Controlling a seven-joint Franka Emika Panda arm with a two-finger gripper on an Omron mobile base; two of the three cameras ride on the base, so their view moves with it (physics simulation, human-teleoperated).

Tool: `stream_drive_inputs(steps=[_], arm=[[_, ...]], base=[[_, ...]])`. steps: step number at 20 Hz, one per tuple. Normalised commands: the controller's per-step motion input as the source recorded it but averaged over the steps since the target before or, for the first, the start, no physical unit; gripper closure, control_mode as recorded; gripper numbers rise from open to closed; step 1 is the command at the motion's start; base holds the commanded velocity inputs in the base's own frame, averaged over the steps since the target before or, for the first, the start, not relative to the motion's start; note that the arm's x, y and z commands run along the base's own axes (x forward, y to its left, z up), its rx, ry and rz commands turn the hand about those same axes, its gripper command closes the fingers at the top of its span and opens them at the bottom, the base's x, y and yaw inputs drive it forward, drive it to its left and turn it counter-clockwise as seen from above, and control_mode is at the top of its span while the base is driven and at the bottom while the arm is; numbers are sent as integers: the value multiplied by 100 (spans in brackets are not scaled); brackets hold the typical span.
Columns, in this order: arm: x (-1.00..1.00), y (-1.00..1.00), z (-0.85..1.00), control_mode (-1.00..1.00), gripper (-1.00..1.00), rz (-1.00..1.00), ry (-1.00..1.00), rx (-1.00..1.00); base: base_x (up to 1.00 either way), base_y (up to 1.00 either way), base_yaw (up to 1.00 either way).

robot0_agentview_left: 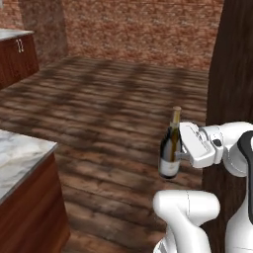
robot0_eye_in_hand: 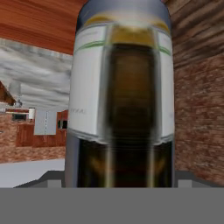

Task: There is a wine glass and glass cup on the dining counter. Place the wine bottle next to the wine glass and the juice bottle next to the glass cup.

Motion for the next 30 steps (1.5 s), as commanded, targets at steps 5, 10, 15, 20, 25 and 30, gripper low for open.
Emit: stream_drive_inputs(steps=[5, 10, 15, 20, 25, 30], arm=[[0, 0, 0, 100, 100, 0, 0, 0], [0, 0, 0, 100, 100, 0, 0, 0], [0, 0, 0, 100, 100, 0, 0, 0], [0, 0, 0, 100, 100, 0, 0, 0], [0, 0, 0, 100, 100, 0, 0, 0], [0, 0, 0, 100, 100, 0, 0, 0]], base=[[100, -60, 43], [100, -46, 53], [100, -51, 52], [100, -52, 48], [100, -51, 48], [100, -51, 49]])
